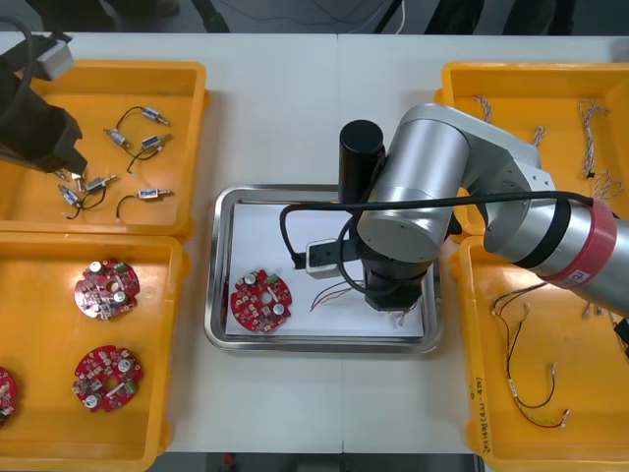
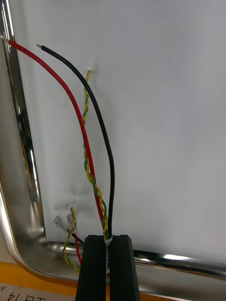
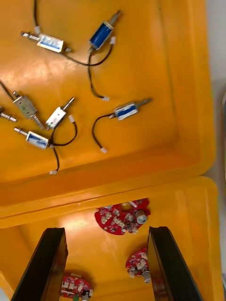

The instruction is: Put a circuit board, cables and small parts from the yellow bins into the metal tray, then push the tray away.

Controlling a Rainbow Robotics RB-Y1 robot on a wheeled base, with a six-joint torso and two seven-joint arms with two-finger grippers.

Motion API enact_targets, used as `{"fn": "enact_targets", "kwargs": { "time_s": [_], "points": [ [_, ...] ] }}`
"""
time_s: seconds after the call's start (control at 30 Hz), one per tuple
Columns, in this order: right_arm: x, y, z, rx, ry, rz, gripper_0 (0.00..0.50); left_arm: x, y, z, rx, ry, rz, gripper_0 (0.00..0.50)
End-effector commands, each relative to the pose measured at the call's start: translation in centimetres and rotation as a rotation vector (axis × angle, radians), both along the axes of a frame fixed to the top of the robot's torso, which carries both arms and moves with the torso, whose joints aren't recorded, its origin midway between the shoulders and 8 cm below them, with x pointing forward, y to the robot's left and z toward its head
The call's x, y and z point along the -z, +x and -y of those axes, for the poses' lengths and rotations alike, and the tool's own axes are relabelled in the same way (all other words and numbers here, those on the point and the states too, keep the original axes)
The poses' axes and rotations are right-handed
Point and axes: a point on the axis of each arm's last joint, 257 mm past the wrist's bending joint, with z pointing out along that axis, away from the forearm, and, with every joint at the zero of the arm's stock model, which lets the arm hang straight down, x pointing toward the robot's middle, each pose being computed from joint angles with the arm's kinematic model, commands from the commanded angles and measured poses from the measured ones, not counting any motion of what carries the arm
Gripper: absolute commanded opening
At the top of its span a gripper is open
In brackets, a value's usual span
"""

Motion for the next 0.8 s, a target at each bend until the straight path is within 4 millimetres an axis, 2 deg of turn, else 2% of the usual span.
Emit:
{"fn": "enact_targets", "kwargs": {
  "time_s": [0.03, 0.37, 0.53, 0.8],
  "points": [
    [0.8, -0.3, -1.6, -0.051, 0.021, 0.015, 0.000, -0.5, -0.7, -4.9, -0.037, 0.052, 0.005, 0.500],
    [2.5, 0.2, -1.4, -0.038, 0.024, 0.056, 0.000, -0.2, -0.4, -7.7, -0.072, 0.032, -0.009, 0.500],
    [3.5, 0.3, -1.4, -0.021, 0.039, 0.075, 0.000, 0.2, 0.7, -8.4, -0.089, 0.000, 0.010, 0.500],
    [3.9, 1.0, -2.6, -0.028, 0.097, 0.113, 0.000, 0.9, 2.6, -9.6, -0.115, -0.047, 0.042, 0.500]
  ]
}}
